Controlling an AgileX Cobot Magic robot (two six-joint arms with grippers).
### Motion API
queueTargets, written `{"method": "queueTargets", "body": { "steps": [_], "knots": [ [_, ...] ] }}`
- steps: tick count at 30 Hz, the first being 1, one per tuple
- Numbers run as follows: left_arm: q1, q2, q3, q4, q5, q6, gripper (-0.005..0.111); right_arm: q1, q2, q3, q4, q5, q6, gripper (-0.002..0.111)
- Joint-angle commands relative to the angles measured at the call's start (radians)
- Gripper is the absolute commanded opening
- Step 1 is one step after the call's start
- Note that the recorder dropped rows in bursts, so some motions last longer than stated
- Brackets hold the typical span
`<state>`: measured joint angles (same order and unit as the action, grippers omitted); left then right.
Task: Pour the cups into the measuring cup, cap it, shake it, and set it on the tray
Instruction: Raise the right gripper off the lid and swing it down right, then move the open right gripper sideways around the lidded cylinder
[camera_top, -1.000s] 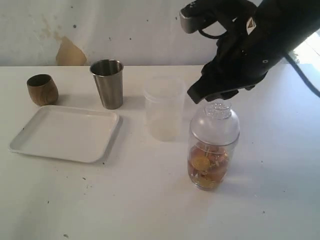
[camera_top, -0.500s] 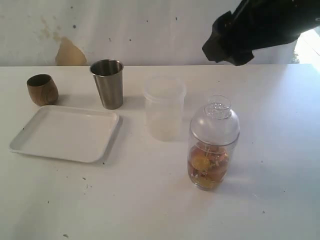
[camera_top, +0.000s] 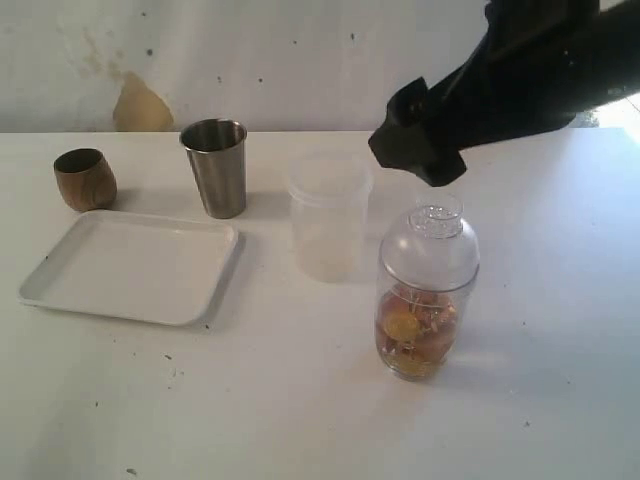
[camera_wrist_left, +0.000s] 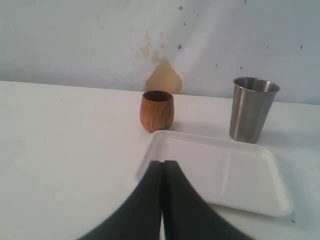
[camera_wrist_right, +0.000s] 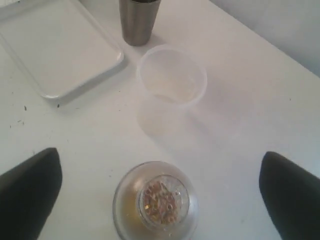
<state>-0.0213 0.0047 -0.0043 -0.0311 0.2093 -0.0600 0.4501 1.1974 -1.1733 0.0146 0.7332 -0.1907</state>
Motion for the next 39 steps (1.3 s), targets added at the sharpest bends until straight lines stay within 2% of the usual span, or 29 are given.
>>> {"method": "queueTargets", "body": {
  "steps": [1, 3, 8, 13, 18, 21, 27, 31, 39],
  "knots": [
    [-0.001, -0.005, 0.004, 0.004, -0.014, -0.004, 0.0, -0.004, -0.171, 0.301, 0.173, -0.458, -0.125, 0.105],
    [-0.001, -0.005, 0.004, 0.004, -0.014, -0.004, 0.0, -0.004, -0.232, 0.421, 0.175, -0.519, -0.12, 0.105],
    [-0.001, -0.005, 0.004, 0.004, -0.014, -0.004, 0.0, -0.004, -0.294, 0.546, 0.175, -0.514, -0.064, 0.105],
    [-0.001, -0.005, 0.004, 0.004, -0.014, -0.004, 0.0, -0.004, -0.307, 0.748, 0.175, -0.733, -0.017, 0.105],
    [-0.001, -0.005, 0.004, 0.004, -0.014, -0.004, 0.0, 0.021, -0.307, 0.959, 0.168, -1.089, 0.041, 0.105],
    [-0.001, -0.005, 0.004, 0.004, -0.014, -0.004, 0.0, 0.034, -0.304, 1.04, 0.164, -1.184, 0.057, 0.105],
    [-0.001, -0.005, 0.004, 0.004, -0.014, -0.004, 0.0, 0.038, -0.198, 1.111, 0.067, -1.29, 0.111, 0.105],
    [-0.001, -0.005, 0.004, 0.004, -0.014, -0.004, 0.0, 0.038, -0.073, 1.116, -0.023, -1.451, 0.15, 0.105],
    [-0.001, -0.005, 0.004, 0.004, -0.014, -0.004, 0.0, 0.038, 0.236, 1.09, 0.024, -1.723, 0.15, 0.105]
  ]
}}
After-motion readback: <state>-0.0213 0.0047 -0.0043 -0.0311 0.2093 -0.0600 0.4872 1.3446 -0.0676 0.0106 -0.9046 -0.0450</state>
